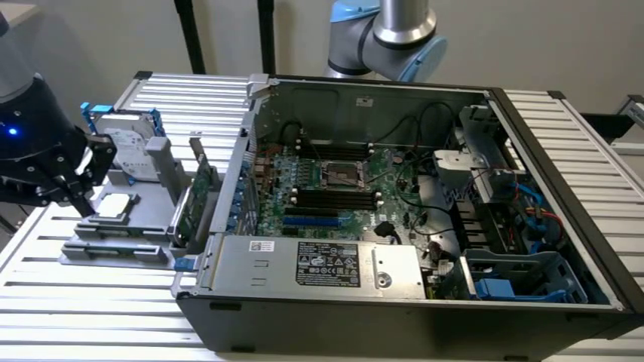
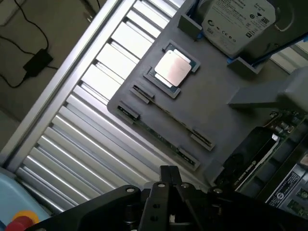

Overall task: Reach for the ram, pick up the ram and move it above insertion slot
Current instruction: 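Pick up the ram and move it above insertion slot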

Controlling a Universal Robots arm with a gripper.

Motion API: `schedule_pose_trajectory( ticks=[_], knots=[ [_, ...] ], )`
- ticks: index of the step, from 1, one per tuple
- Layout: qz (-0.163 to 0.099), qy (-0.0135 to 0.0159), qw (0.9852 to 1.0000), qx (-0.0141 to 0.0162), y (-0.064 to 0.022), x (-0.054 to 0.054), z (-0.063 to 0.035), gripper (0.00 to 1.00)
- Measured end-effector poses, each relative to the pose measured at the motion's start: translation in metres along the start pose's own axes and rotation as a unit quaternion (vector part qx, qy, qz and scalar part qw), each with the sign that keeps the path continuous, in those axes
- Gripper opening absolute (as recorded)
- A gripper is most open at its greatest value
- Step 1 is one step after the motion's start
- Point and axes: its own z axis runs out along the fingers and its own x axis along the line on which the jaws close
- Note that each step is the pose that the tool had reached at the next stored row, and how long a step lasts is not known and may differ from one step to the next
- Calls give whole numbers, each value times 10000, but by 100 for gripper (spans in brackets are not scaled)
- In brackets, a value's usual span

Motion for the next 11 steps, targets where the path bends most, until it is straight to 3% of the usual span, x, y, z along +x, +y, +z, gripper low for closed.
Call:
schedule_pose_trajectory(
  ticks=[6, 11],
  knots=[
    [-547, 19, 9985, -2, -1, 0, 27, 11],
    [-995, 35, 9950, -3, -2, 0, 50, 11]
  ],
)
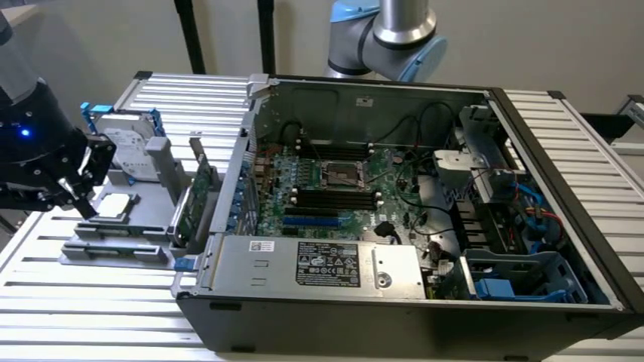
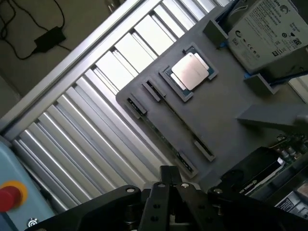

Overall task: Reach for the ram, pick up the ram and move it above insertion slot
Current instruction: 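Pick up the ram and move it above insertion slot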

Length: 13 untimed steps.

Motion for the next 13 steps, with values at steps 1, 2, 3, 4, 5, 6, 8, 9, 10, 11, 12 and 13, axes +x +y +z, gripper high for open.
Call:
schedule_pose_trajectory(
  ticks=[1, 2, 3, 4, 5, 6, 8, 9, 10, 11, 12, 13],
  knots=[
    [-99, 4, 10000, 0, 0, 0, 4, 11],
    [-188, 7, 9998, 0, 0, 0, 8, 11],
    [-278, 10, 9996, -1, -1, 0, 12, 11],
    [-367, 13, 9993, -1, -1, 0, 16, 11],
    [-458, 17, 9990, -1, -1, 0, 19, 11],
    [-547, 20, 9985, -2, -1, 0, 22, 11],
    [-732, 26, 9973, -2, -1, 0, 28, 11],
    [-820, 30, 9966, -3, 0, 0, 31, 11],
    [-913, 32, 9958, -3, -1, 0, 36, 11],
    [-1002, 36, 9950, -3, -1, 0, 38, 11],
    [-1092, 39, 9940, -4, -1, 0, 42, 11],
    [-1179, 42, 9930, -4, -1, 0, 46, 11]
  ],
)
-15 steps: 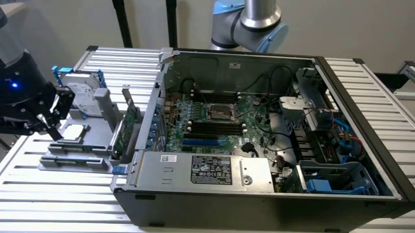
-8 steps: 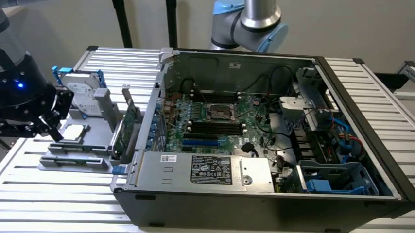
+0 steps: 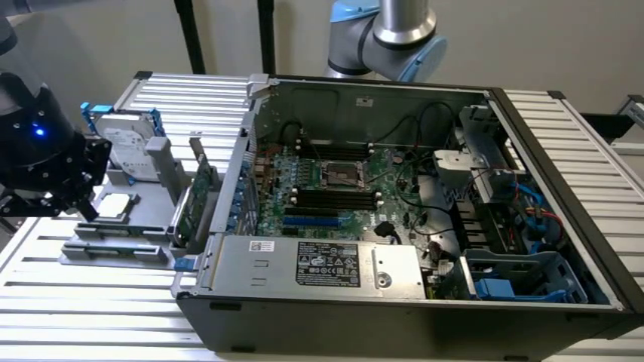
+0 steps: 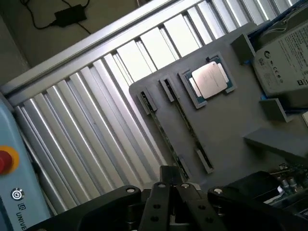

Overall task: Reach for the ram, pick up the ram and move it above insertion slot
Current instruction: 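Pick up the ram and move it above insertion slot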

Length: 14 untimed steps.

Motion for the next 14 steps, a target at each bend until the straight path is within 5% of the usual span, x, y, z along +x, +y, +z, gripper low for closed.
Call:
schedule_pose_trajectory(
  ticks=[6, 10, 14],
  knots=[
    [-547, 19, 9985, 0, -1, 0, 24, 11],
    [-911, 25, 9958, 16, -1, 1, 40, 11],
    [-1213, 13, 9926, 67, -2, 0, 57, 11]
  ],
)
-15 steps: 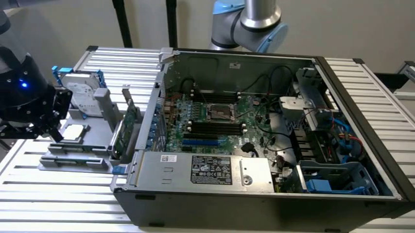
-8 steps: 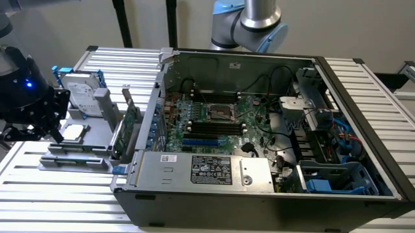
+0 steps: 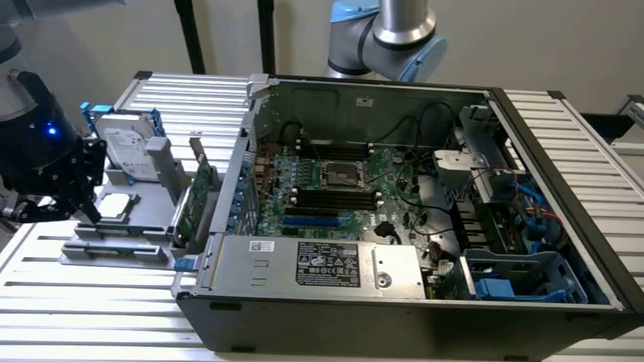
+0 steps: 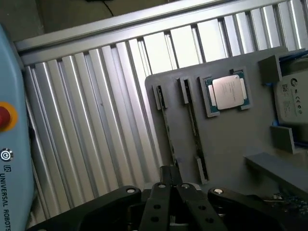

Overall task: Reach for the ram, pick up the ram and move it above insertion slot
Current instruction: 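Pick up the ram and move it above insertion slot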

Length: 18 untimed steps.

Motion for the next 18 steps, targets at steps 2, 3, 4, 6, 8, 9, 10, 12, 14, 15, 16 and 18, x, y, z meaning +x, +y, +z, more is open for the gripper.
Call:
schedule_pose_trajectory(
  ticks=[2, 3, 4, 6, 8, 9, 10, 12, 14, 15, 16, 18],
  knots=[
    [-143, -5, 9999, 36, 1, -1, 9, 11],
    [-202, -9, 9998, 63, 2, -4, 13, 11],
    [-256, -12, 9996, 88, 3, -10, 17, 11],
    [-342, -13, 9993, 130, 9, -38, 24, 11],
    [-399, -7, 9991, 151, 22, -86, 27, 11],
    [-427, -3, 9990, 159, 29, -113, 30, 11],
    [-451, 2, 9989, 161, 38, -140, 31, 11],
    [-495, 11, 9986, 163, 64, -168, 32, 11],
    [-541, 14, 9984, 162, 86, -171, 33, 11],
    [-565, 14, 9983, 161, 95, -171, 35, 11],
    [-594, 14, 9981, 158, 101, -170, 37, 11],
    [-659, 16, 9977, 144, 110, -168, 43, 11]
  ],
)
